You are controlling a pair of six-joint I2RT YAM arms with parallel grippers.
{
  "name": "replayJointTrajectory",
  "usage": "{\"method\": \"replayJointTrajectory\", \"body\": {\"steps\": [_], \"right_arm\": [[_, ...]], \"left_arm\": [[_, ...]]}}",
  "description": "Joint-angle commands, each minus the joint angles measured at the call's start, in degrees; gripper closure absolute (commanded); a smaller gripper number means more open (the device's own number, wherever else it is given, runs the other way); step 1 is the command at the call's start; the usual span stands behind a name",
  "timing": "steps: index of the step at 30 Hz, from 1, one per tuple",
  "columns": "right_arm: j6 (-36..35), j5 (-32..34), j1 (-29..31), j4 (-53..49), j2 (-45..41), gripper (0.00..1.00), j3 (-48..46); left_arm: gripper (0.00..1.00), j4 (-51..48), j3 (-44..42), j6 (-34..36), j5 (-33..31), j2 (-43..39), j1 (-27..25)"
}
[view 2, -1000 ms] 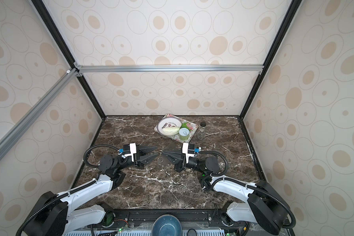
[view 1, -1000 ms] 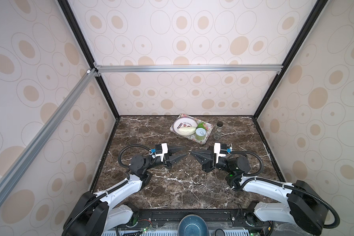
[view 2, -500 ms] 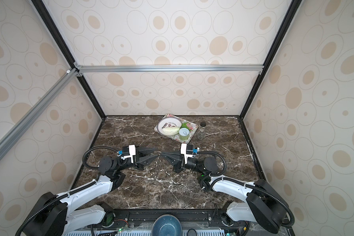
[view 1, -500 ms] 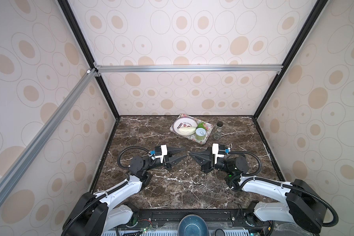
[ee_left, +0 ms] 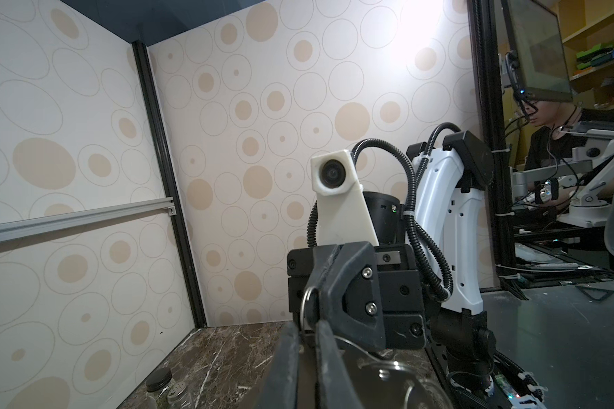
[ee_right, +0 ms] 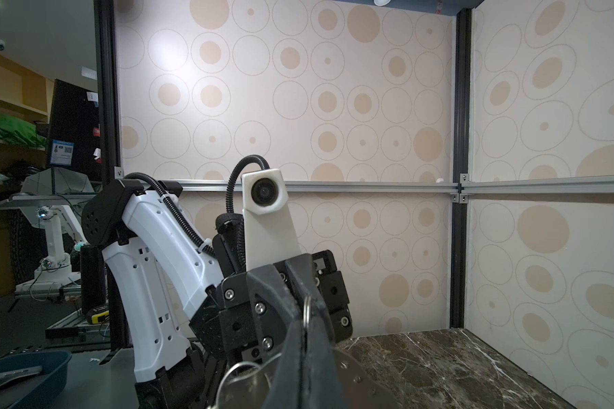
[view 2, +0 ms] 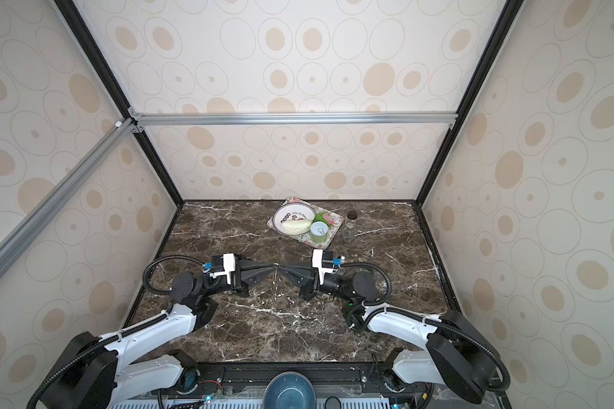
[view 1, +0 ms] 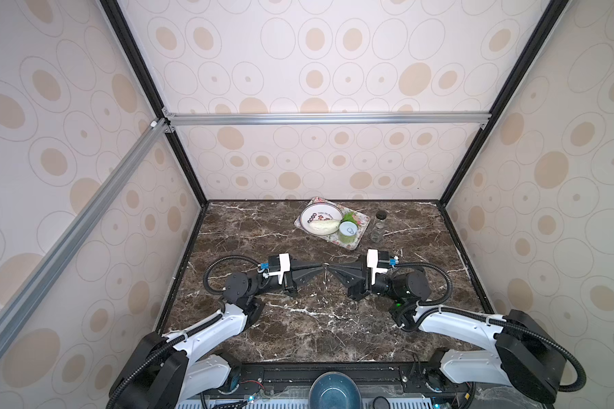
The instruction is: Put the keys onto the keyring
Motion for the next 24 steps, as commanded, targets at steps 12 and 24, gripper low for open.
{"method": "replayJointTrajectory", "body": {"steps": [12, 24], "right_arm": [[-0.6, -0.7, 1.2, 3.3, 0.8, 1.00, 2.3], [-4.3, 8.8, 0.0, 1.4, -4.6, 0.61, -5.0]], "left_arm": [[1.00, 3.6, 1.3, -1.3, 2.1, 1.1, -0.4], [1.00, -10.9, 2.0, 9.1, -4.3, -2.8, -0.4]]}}
